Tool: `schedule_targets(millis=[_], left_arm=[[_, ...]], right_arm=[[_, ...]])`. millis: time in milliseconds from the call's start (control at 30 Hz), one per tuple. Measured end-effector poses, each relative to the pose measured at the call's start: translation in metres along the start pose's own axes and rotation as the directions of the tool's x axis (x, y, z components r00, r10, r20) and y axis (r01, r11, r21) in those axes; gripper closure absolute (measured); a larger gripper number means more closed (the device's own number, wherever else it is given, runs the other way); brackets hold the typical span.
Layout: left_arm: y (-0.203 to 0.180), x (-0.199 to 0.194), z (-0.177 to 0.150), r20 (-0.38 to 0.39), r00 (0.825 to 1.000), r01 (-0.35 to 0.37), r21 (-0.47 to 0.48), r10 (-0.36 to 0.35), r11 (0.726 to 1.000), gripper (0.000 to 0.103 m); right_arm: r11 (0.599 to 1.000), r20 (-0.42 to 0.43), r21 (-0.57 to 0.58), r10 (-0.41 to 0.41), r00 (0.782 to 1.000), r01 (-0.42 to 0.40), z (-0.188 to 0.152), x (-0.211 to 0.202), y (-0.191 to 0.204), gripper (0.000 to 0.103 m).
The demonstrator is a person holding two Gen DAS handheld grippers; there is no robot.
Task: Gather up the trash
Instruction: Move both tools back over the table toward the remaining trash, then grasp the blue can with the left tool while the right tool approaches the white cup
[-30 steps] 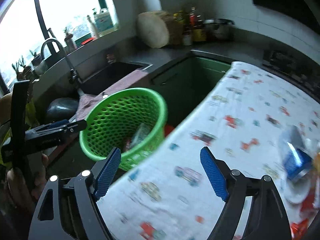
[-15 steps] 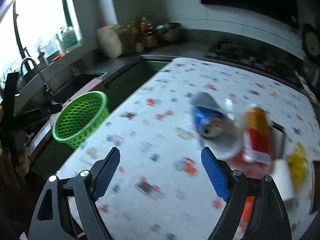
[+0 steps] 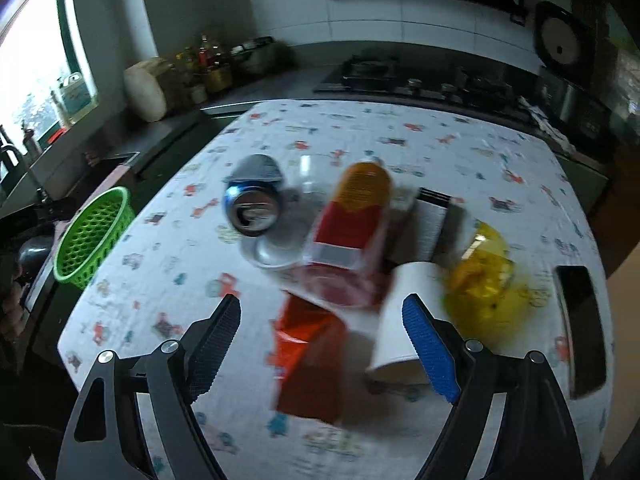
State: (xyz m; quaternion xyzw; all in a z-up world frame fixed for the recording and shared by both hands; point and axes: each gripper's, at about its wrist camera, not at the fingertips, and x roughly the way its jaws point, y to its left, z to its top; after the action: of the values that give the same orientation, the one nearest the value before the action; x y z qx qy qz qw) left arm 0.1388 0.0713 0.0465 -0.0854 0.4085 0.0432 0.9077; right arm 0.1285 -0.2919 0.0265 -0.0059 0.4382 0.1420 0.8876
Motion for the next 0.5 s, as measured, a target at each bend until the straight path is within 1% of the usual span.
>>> schedule_targets(millis=[200,400,500], left_arm=[[-0.04,0.009,0.007,-0.023,0.999,0.022,0.035,-0.022,0.999,0.015],[-0.071,0.028,0.014,-0.067,0.996,0.052,0.025,-0.05,0.998,0.015],[-0.086,0.042,0.019,-0.085,0.995,0.05,0.018,-0.049,0.999,0.015]], right_arm=[[1.0,-0.047,0.029,-0.006,0.999,0.007,0.001,0.012,-0.031,0.023],[1.0,-0.119,0.018,-0.017,0.993,0.02,-0.003,0.032,-0.047,0.027],[0.999,-0.141,0.006,-0.033,0.989,0.034,-0.005,0.04,-0.052,0.027]])
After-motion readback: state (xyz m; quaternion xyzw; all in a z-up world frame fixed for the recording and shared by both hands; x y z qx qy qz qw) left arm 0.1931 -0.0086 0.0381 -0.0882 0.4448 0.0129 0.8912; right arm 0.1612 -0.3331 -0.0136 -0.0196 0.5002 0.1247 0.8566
